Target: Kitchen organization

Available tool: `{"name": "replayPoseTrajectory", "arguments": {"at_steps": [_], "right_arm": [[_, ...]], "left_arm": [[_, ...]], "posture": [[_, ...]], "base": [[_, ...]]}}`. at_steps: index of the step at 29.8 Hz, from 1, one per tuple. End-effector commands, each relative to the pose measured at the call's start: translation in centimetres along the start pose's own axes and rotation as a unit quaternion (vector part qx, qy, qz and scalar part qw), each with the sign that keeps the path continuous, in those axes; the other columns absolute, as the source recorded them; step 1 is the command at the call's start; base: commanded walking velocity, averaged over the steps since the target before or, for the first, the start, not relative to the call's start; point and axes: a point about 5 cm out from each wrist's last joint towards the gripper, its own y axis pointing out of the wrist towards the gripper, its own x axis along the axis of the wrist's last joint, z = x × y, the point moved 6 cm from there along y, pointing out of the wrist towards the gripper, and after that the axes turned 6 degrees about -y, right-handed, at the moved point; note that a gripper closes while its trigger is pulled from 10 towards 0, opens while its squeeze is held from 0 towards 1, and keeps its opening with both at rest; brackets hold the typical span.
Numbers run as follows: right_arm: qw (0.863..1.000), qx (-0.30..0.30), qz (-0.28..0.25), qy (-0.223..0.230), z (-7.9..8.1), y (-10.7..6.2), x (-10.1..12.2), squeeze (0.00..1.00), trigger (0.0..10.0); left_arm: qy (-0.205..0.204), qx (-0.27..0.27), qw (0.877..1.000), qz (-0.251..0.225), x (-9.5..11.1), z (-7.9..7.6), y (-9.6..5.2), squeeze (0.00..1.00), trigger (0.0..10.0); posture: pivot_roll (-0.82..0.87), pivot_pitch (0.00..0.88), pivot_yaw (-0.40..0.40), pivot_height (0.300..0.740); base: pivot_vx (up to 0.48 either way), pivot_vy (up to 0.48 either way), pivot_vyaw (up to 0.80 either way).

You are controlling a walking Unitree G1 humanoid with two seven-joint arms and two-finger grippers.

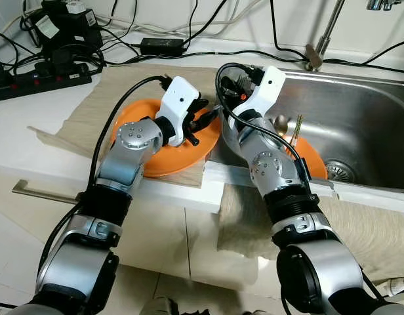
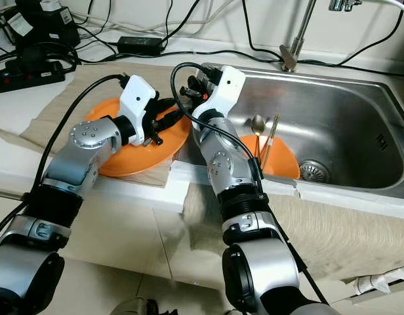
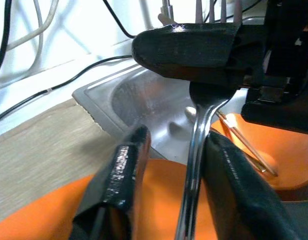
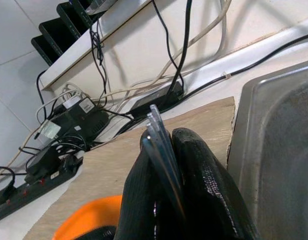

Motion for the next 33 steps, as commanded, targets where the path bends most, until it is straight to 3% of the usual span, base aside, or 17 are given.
{"name": "replayPoseTrajectory", "arguments": {"at_steps": [1,4,6,14,16,17,18,19,20,21,27,33], "right_arm": [[0.999,-0.028,0.040,0.008,-1.0,-0.9,-3.1,0.00,0.0],[0.999,-0.031,0.036,0.002,-1.3,-0.9,-2.9,0.00,0.0],[0.999,-0.040,0.019,-0.017,-1.9,-0.9,-2.2,0.00,0.0],[0.999,-0.041,0.007,-0.022,-2.1,-0.9,-1.7,0.00,0.0],[0.999,-0.038,0.006,-0.021,-2.0,-0.9,-1.6,0.00,0.0],[0.999,-0.036,0.005,-0.020,-1.9,-0.9,-1.6,0.00,0.0],[0.999,-0.037,0.007,-0.022,-1.9,-0.8,-1.7,0.00,0.0],[0.999,-0.039,0.009,-0.025,-1.9,-0.7,-1.7,0.00,1.7],[0.999,-0.040,0.011,-0.026,-1.9,-0.7,-1.7,0.00,1.7],[0.999,-0.040,0.011,-0.028,-1.8,-0.6,-1.6,0.00,10.0],[0.999,-0.030,-0.003,-0.030,-1.2,-0.2,-0.4,0.00,10.0],[0.999,-0.034,-0.040,-0.012,-1.7,0.5,2.7,0.00,10.0]], "left_arm": [[0.020,0.032,0.999,-0.013,1.4,2.4,-1.2,1.00,10.0],[0.021,0.026,0.999,-0.009,1.4,2.5,-1.5,1.00,10.0],[0.021,-0.004,1.000,0.006,1.2,2.2,-2.6,1.00,10.0],[0.009,-0.051,0.998,0.028,0.7,1.1,-4.6,1.00,10.0],[0.015,-0.054,0.998,0.034,0.6,1.0,-5.0,0.08,10.0],[0.016,-0.052,0.998,0.035,0.6,1.0,-5.1,0.08,10.0],[0.014,-0.051,0.998,0.034,0.7,1.0,-5.1,0.00,10.0],[0.012,-0.047,0.998,0.034,0.7,1.1,-5.1,0.00,10.0],[0.011,-0.044,0.998,0.034,0.7,1.2,-5.2,0.00,10.0],[0.008,-0.044,0.999,0.031,0.8,1.1,-5.1,0.00,10.0],[-0.008,-0.033,0.999,0.026,0.8,1.0,-5.0,0.00,10.0],[-0.019,-0.027,0.999,0.034,-0.2,0.6,-4.7,0.00,10.0]], "posture": [[0.07,0.045,0.027,0.740],[0.07,0.047,0.028,0.740],[0.07,0.048,0.032,0.740],[0.08,0.051,0.035,0.740],[0.09,0.053,0.033,0.740],[0.09,0.053,0.033,0.740],[0.09,0.053,0.033,0.740],[0.09,0.052,0.030,0.740],[0.09,0.052,0.030,0.740],[0.09,0.049,0.028,0.740],[0.09,0.044,0.025,0.740],[0.08,0.037,0.025,0.740]], "base": [[0.000,0.000,0.00],[0.000,0.000,0.00],[0.000,0.000,0.00],[0.000,0.000,0.00],[0.000,0.000,0.00],[0.000,0.000,0.00],[0.000,0.000,0.00],[0.000,0.000,0.00],[0.000,0.000,0.00],[0.000,0.000,0.00],[0.000,0.000,0.00],[0.000,0.000,0.00]]}}
